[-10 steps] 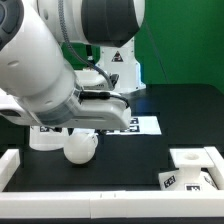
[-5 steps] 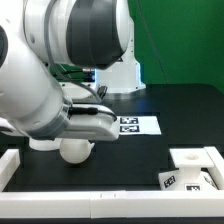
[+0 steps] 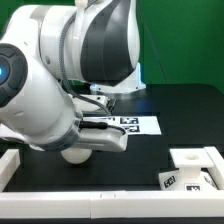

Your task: Assemble lamp

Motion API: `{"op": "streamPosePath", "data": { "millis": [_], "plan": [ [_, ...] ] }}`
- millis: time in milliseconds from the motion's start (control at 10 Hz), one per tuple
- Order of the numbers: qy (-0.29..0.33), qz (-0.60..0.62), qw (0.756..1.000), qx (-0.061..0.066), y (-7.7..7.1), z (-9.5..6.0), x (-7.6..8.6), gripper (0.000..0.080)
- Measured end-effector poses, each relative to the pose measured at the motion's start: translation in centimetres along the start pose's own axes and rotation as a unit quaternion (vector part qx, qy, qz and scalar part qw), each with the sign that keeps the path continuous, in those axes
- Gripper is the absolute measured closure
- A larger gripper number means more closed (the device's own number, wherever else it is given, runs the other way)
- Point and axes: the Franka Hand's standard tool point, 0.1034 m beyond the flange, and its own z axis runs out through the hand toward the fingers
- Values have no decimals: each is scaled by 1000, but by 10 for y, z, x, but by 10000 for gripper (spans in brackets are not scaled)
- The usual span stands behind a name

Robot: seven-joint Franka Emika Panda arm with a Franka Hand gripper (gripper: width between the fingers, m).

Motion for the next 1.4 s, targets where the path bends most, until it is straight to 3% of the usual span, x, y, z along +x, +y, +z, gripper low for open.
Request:
{"op": "streamPosePath", "data": {
  "millis": [300, 400, 500, 900, 1300, 1400],
  "plan": [
    [1, 0, 1000, -2, 0, 1, 2, 100],
    [1, 0, 1000, -2, 0, 1, 2, 204],
    [1, 0, 1000, -2, 0, 1, 2, 225],
    [0, 0, 1000, -2, -2, 0, 1, 225],
    [12, -23, 1000, -10, -71, -79, -70, 223],
    [22, -33, 999, -16, -82, -90, -81, 223]
  ]
}}
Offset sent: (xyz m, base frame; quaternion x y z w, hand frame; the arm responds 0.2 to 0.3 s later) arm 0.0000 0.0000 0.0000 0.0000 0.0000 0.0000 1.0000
